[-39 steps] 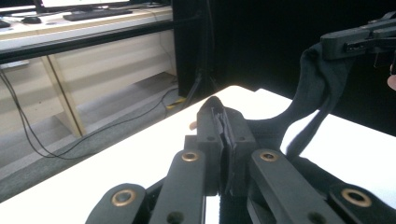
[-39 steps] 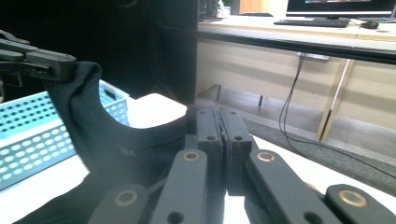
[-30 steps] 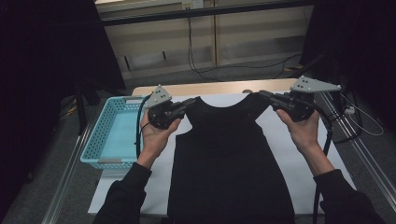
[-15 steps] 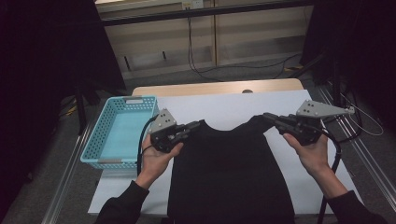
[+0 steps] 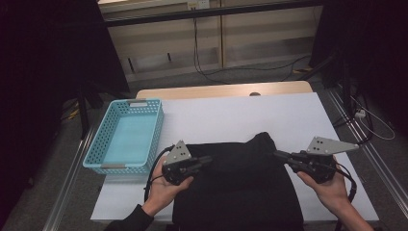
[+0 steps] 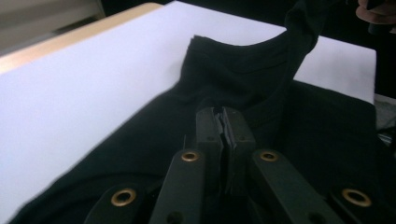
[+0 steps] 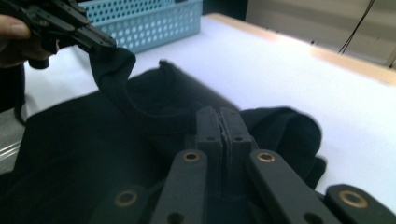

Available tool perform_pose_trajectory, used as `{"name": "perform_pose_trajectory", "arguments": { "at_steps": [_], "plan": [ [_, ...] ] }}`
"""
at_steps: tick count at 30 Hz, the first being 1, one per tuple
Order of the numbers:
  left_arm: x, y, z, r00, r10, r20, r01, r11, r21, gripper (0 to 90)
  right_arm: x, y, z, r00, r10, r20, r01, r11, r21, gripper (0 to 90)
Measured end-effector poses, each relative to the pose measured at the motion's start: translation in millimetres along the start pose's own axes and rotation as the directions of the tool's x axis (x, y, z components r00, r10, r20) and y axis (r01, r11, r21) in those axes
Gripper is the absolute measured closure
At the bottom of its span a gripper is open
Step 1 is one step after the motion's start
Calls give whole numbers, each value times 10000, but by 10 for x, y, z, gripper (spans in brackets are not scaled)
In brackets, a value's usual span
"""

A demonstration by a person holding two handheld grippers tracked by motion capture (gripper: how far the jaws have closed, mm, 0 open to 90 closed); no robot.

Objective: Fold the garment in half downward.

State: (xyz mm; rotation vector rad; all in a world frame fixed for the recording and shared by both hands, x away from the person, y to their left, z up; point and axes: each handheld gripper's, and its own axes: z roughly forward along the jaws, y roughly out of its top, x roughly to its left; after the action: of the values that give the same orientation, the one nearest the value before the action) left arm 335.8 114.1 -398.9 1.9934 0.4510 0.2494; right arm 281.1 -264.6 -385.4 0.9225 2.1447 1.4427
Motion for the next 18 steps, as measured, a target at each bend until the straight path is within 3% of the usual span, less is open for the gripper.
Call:
{"name": "perform_pose_trajectory", "arguments": {
  "at_steps": [5,12,18],
  "plan": [
    [-100,-108,-34,9998,26,212,-32,9997,252,869,61,-104,-32,9993,79,-372,-70,9997,242,880],
    [-232,-309,-46,9980,-36,638,-20,9962,874,868,155,-314,-53,9963,159,-839,-74,9949,1010,879],
    [-280,-393,-66,9963,-182,838,86,9934,1141,868,270,-405,-63,9925,-201,-1202,380,9882,1481,878]
  ]
}}
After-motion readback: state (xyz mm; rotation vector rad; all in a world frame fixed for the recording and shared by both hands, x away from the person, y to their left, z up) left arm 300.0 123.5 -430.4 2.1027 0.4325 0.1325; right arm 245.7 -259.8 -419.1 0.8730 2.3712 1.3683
